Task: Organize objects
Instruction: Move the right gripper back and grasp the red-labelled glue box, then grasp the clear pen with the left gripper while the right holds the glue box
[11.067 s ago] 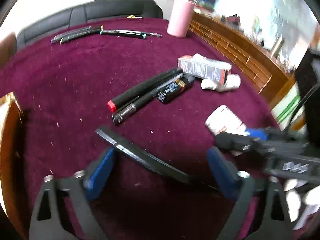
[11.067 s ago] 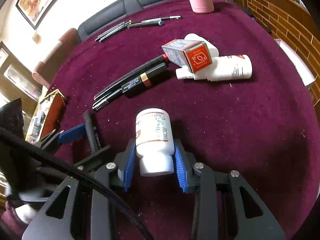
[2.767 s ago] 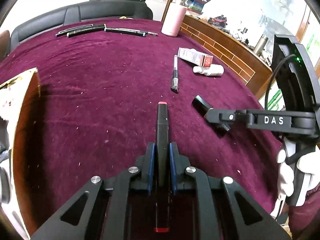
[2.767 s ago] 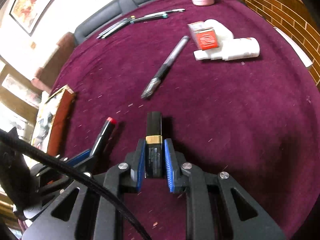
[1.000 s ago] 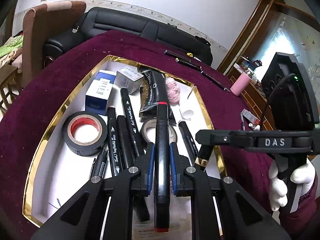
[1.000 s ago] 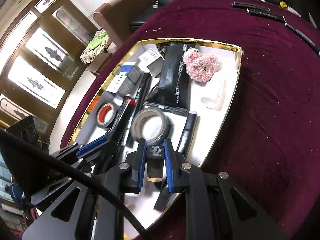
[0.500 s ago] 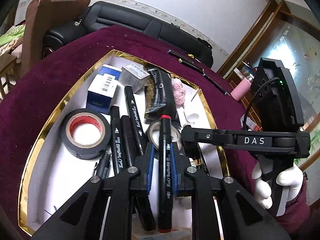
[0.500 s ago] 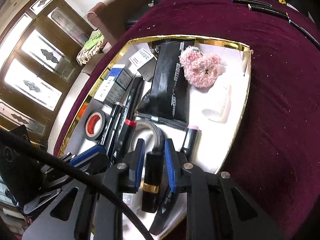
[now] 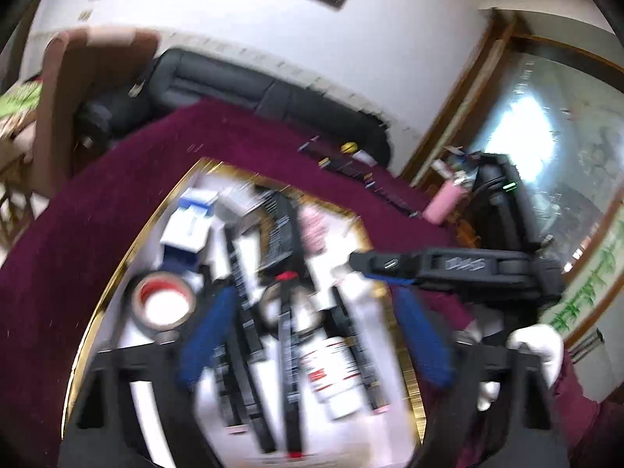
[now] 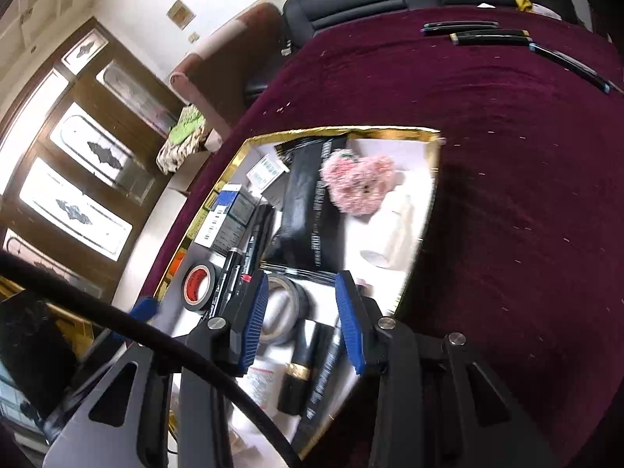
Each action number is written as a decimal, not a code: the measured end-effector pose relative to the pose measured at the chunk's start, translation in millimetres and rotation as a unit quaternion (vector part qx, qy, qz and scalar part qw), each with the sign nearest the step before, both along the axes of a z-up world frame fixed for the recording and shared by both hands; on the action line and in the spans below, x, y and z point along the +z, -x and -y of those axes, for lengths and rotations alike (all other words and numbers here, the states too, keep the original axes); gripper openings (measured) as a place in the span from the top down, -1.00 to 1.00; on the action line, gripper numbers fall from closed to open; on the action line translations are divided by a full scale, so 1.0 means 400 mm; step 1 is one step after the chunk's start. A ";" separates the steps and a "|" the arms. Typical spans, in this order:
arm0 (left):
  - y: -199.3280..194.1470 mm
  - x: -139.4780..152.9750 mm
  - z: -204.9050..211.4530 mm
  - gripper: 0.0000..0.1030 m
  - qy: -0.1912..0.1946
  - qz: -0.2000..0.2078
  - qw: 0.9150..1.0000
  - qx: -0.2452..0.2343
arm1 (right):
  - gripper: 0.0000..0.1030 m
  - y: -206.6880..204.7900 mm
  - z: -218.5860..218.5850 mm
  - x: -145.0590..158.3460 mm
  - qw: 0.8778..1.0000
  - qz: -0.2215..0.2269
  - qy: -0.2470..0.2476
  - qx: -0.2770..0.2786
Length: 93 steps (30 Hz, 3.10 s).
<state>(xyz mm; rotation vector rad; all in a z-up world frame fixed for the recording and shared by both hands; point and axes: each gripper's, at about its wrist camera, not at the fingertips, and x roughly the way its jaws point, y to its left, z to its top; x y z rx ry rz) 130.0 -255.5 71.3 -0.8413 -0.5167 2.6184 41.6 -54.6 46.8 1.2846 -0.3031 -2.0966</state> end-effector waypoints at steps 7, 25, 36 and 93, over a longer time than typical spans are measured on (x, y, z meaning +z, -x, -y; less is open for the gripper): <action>-0.029 0.067 -0.114 -0.97 -0.156 -0.068 0.972 -0.162 | 0.34 -0.030 -0.155 0.039 0.999 -0.020 0.020 -0.046; 0.095 0.061 -0.540 -0.96 -0.047 0.063 0.954 -0.291 | 0.05 0.110 -0.757 0.101 0.955 -0.040 -0.097 -0.277; 0.160 0.015 -0.636 -0.96 0.036 0.090 0.961 -0.259 | 0.15 0.290 -0.721 -0.002 0.945 0.020 -0.214 -0.247; 0.365 -0.116 -1.012 0.88 0.325 0.030 0.905 -0.272 | 0.51 0.084 -0.834 -0.112 0.956 -0.004 -0.005 -0.293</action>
